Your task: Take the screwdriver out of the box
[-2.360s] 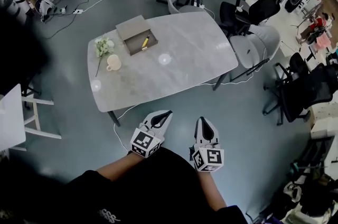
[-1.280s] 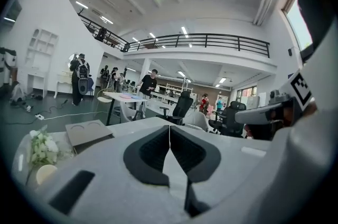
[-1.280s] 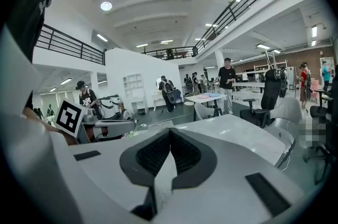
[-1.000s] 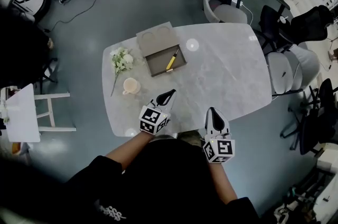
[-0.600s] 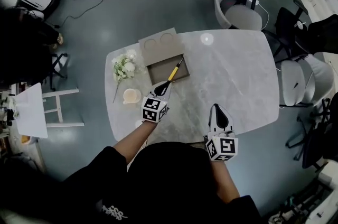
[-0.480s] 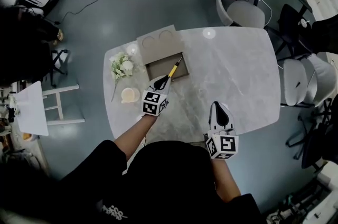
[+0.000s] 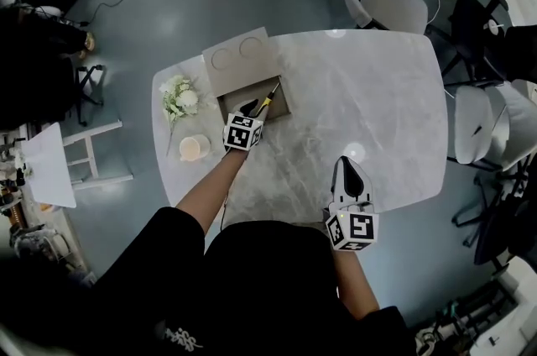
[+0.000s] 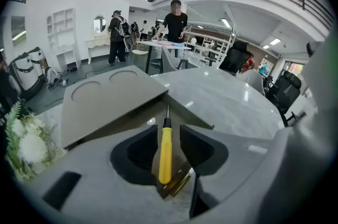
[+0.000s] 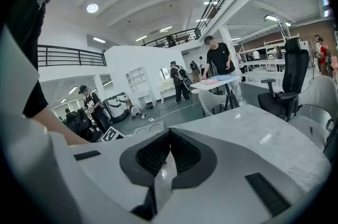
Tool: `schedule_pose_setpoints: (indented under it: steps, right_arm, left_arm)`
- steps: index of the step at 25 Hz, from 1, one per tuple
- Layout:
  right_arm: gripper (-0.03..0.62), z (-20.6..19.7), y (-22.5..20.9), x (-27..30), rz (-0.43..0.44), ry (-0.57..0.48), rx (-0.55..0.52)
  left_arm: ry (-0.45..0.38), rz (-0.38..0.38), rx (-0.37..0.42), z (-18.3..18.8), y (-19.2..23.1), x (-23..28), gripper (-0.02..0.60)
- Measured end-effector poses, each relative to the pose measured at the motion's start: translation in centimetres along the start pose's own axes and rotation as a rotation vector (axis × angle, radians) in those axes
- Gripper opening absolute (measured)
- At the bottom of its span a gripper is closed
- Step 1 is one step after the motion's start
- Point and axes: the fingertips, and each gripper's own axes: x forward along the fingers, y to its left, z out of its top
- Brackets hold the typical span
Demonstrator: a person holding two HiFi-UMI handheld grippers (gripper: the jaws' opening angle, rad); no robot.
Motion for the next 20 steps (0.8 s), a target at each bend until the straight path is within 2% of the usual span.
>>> schedule_pose_setpoints:
  steps: [4, 8, 11, 15, 18, 20]
  right_arm:
    - [0.011, -0.2, -1.3, 0.3, 0.001, 0.014, -0.007]
    - [0.011, -0.1, -3.0, 0.0, -0.024, 0.007, 0.004]
    - [0.011, -0.3, -4.2, -0.3, -0.035, 0.008, 0.016]
    - [0.011, -1.3, -5.5, -0.4, -0.029, 0.042, 0.027]
    - [0.011, -1.3, -6.5, -0.5, -0.032, 0.051, 0.025]
    - [0.011, -0.9, -6.7, -0.8, -0.036, 0.039, 0.029]
  left_arm:
    - [0.111, -0.044, 0.023, -0.7, -0.1, 3.0, 0.172]
    - [0.226, -0.035, 0.044, -2.4, 0.3, 4.6, 0.172]
    - [0.23, 0.012, 0.002, -2.4, 1.1, 4.8, 0.105]
    - [0.227, 0.025, -0.071, -1.8, 1.3, 4.7, 0.091]
    - [0.233, 0.017, -0.071, -1.7, 0.6, 4.5, 0.089]
    - [0.23, 0.023, -0.04, -1.4, 0.3, 3.7, 0.089]
